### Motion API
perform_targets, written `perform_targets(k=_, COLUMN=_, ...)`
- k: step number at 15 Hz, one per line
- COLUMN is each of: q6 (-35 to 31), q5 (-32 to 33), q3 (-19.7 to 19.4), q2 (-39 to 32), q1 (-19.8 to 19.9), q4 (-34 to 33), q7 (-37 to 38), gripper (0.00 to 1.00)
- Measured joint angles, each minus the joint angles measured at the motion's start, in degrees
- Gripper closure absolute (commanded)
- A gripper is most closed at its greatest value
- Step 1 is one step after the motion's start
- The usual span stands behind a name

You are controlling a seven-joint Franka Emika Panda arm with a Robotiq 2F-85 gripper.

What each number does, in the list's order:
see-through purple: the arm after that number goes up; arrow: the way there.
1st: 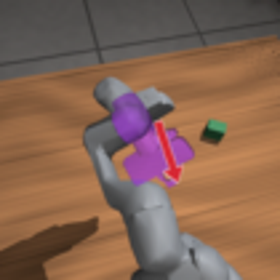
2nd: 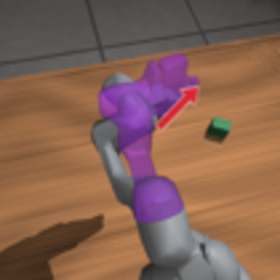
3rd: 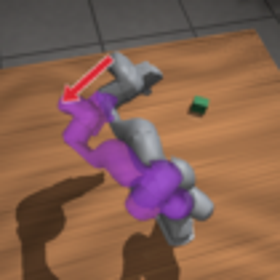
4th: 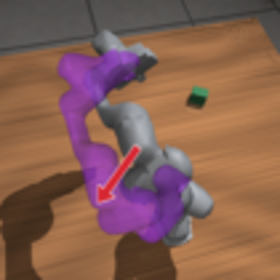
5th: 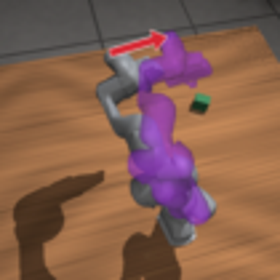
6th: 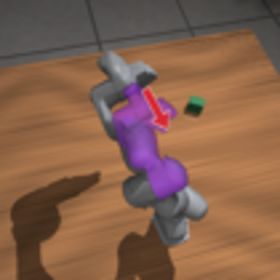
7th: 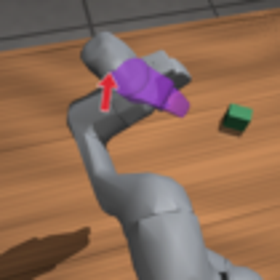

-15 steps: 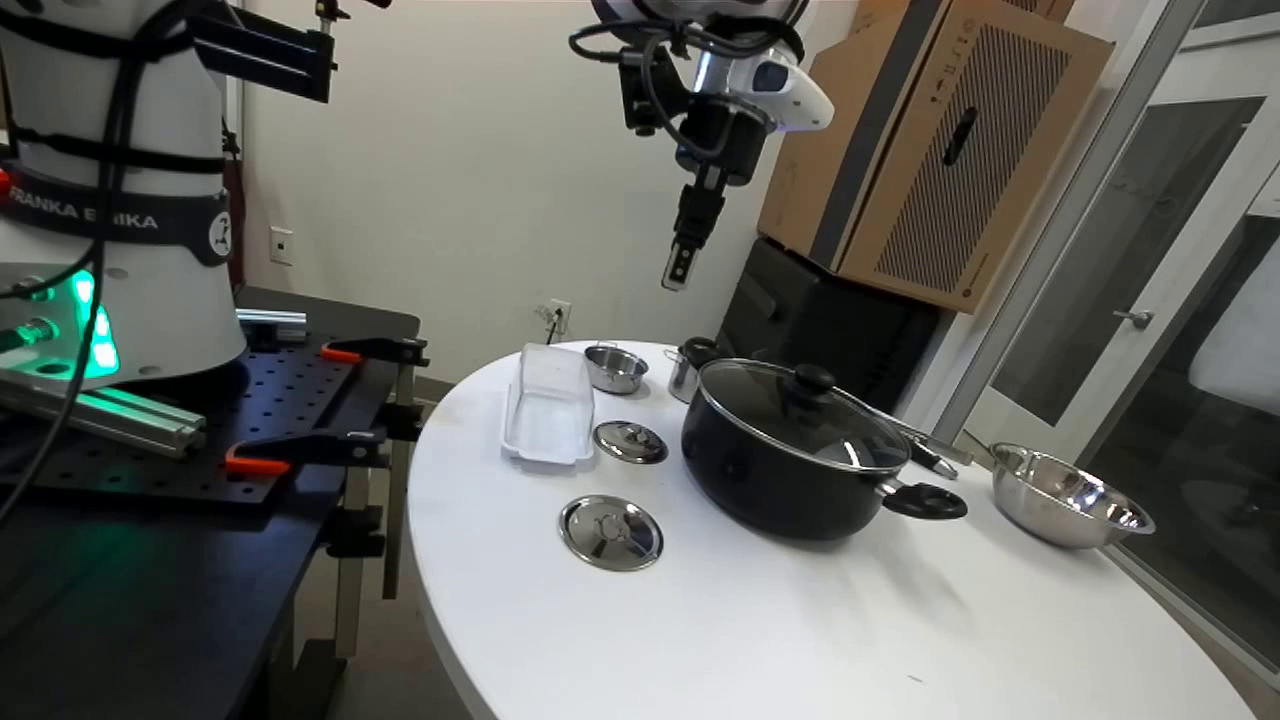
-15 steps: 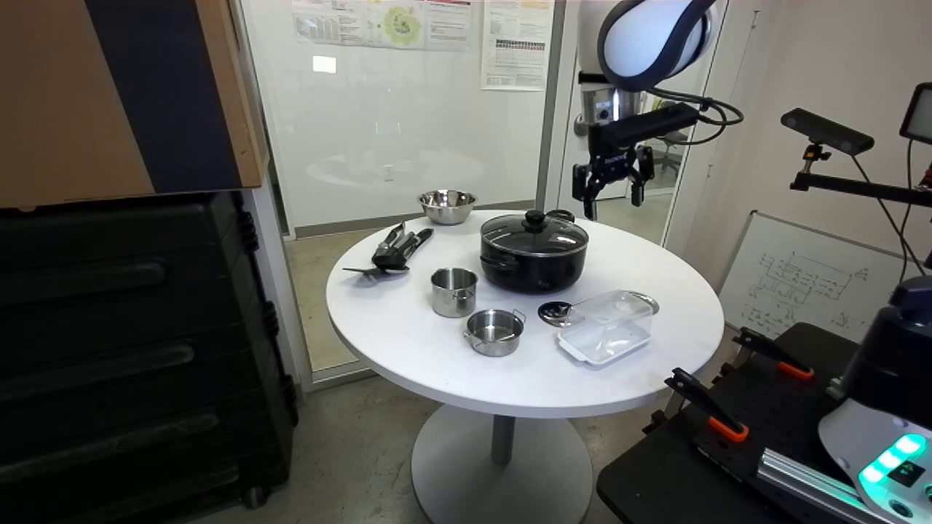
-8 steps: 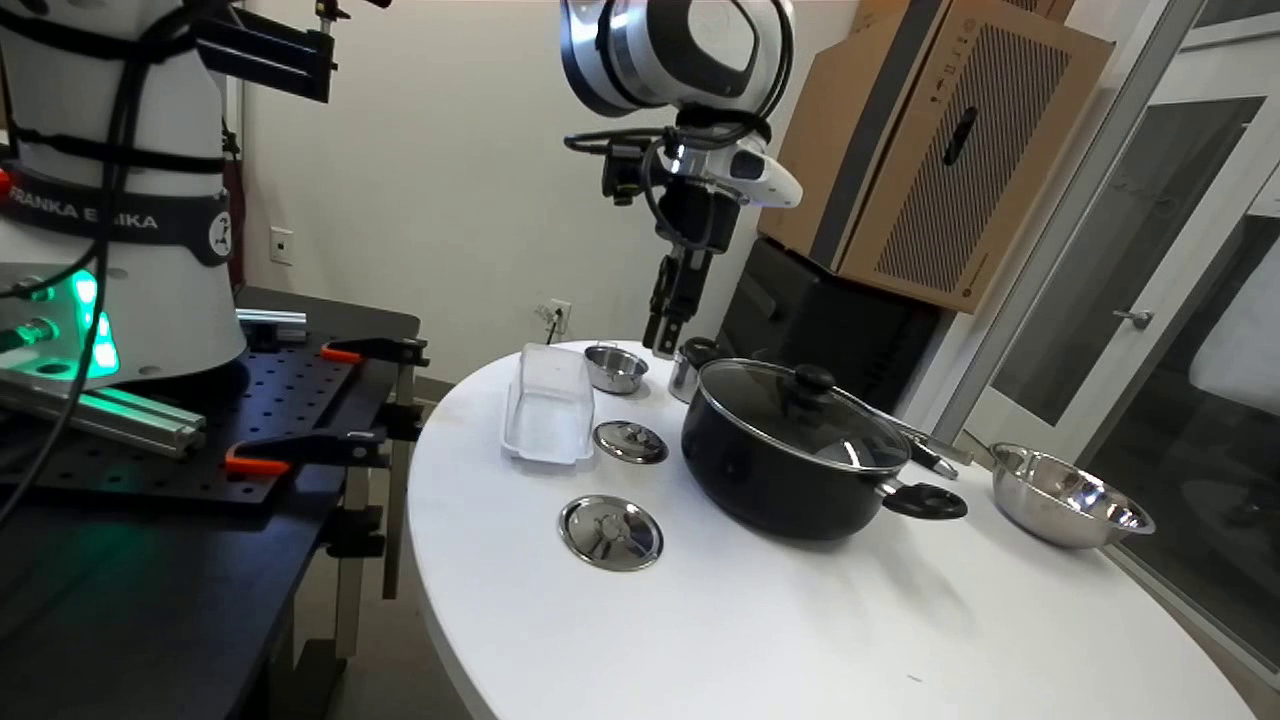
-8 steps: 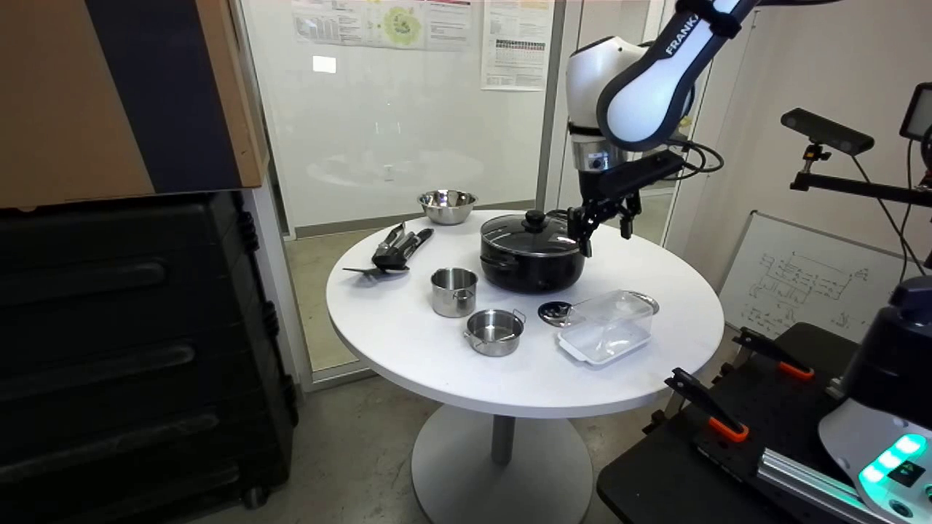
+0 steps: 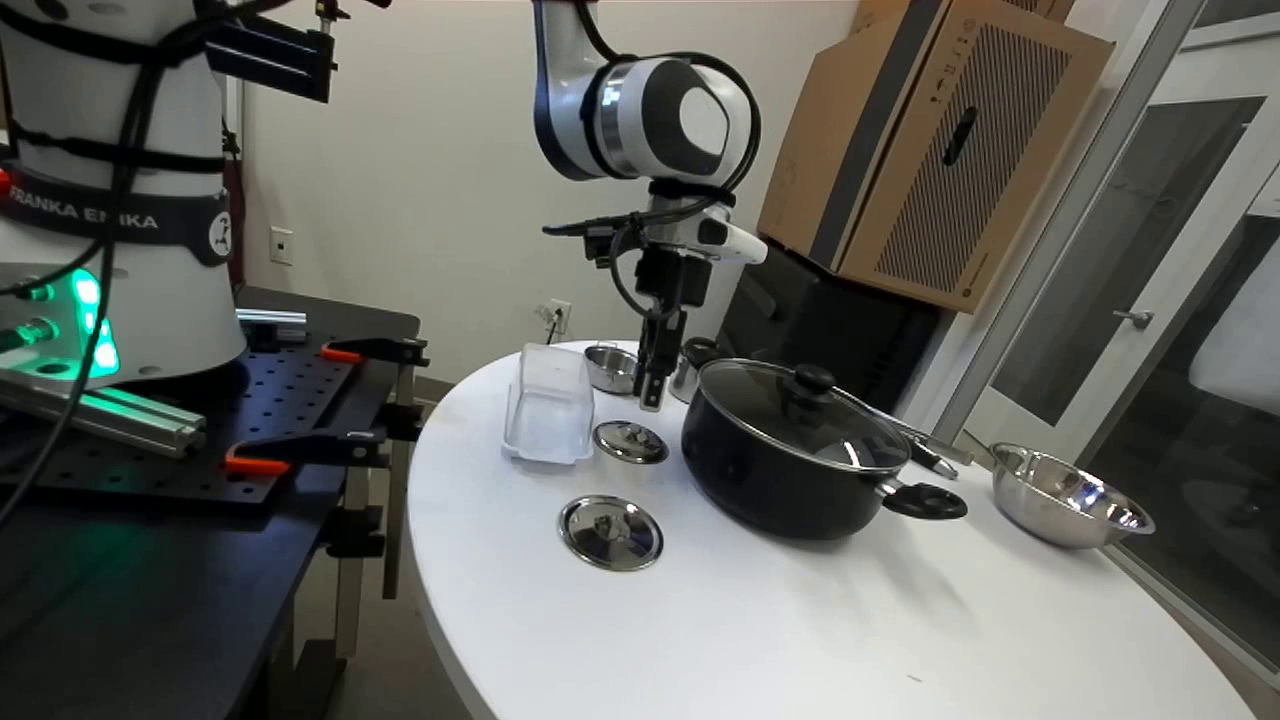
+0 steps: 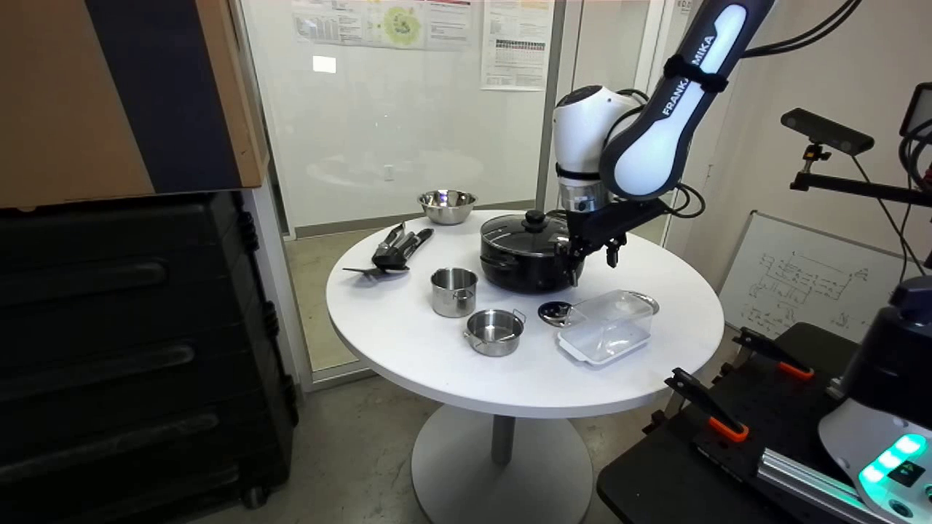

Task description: Put the left lid on the silver pot closest to you

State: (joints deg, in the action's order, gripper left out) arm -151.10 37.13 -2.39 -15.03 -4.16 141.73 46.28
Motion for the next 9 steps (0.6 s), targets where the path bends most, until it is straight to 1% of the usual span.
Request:
perform_targets(k=4, q6=-2.2, q5=1.7, q3=-2.0, q2=-3.6, q1=-3.7, q4=-1.7, q7=4.7, gripper=0.0)
perform_targets(k=7, q6=-2.8, q5=1.8, q3=-3.1, q2=-5.3, q1=-5.9, q4=-3.2, q7=6.6, gripper=0.0)
perform_targets(k=9, q6=-2.9, q5=1.8, q3=-3.6, q2=-6.3, q1=-7.0, q4=-4.0, q7=7.3, gripper=0.02)
